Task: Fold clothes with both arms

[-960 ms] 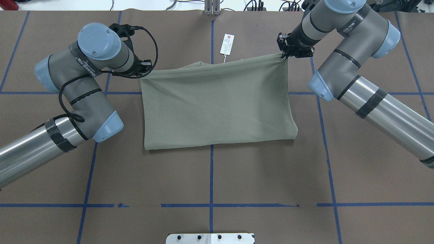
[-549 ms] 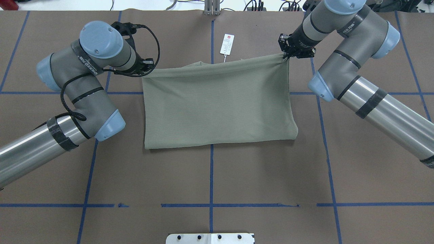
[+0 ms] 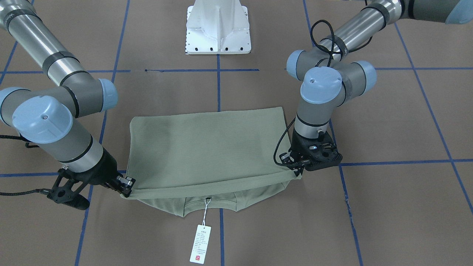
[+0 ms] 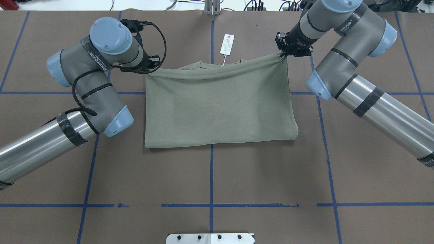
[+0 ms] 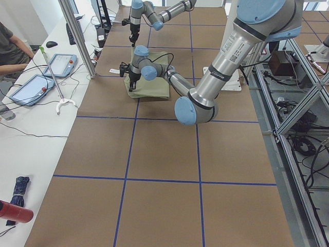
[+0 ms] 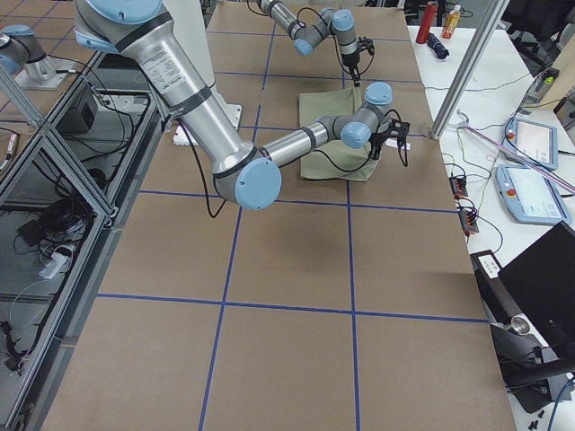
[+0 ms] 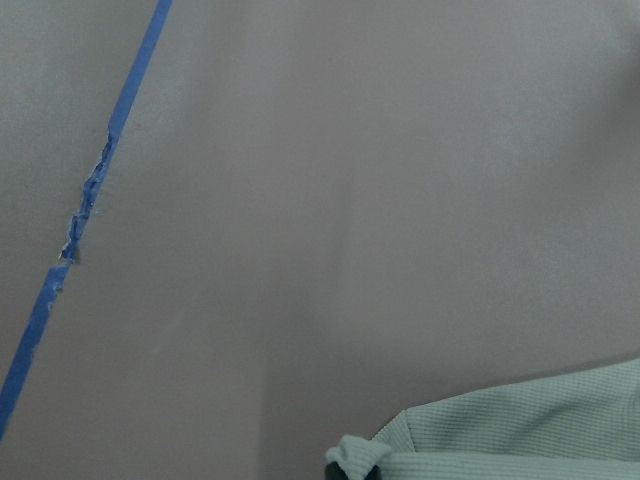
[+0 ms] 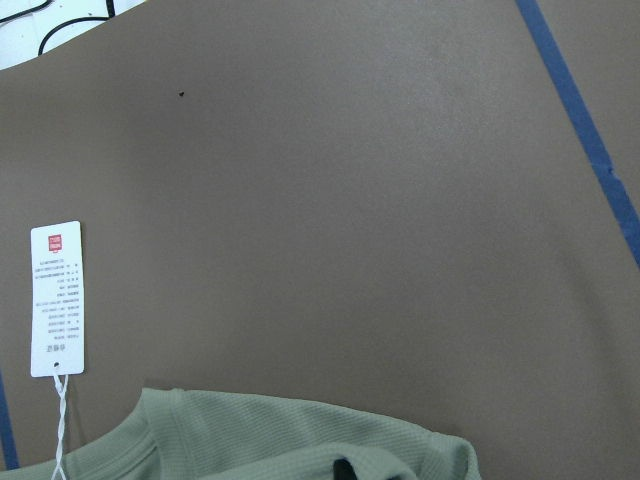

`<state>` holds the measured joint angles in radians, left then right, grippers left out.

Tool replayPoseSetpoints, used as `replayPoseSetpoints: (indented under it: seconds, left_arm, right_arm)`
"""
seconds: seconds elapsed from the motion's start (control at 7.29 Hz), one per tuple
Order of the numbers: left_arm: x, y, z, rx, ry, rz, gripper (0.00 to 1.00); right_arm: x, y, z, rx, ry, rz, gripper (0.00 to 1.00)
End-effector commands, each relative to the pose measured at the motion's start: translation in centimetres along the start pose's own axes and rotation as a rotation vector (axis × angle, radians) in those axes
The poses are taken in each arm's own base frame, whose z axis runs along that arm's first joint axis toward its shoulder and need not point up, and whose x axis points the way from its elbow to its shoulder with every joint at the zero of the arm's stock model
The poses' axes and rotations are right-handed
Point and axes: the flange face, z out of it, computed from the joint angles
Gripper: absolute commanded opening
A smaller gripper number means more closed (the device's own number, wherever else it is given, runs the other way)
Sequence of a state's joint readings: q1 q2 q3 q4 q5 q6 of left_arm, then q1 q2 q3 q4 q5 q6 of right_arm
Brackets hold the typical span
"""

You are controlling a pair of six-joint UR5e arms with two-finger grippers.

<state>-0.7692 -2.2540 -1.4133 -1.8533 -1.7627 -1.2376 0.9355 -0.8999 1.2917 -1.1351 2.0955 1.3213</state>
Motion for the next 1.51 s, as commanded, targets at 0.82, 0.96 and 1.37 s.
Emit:
replayPoseSetpoints:
  seconds: [0.82,0.96,1.37]
  left_arm:
    - [1.0,-0.3,-3.9,0.059,0.009,-0.006,1.00]
    - [1.5,0.0,-5.4,0.056,0.010,-0.005,1.00]
    - [1.7,0.3,-5.9,0.056,0.018,-0.007,1.00]
  right_arm:
    - [8.5,13.0,0.7,-0.107,-0.073,-0.160,1.00]
    - [10.7,15.1,-0.3,-0.124,-0.071,-0.168,1.00]
    - [12.6,18.4,1.8,-0.161,-0.029,-0.188,1.00]
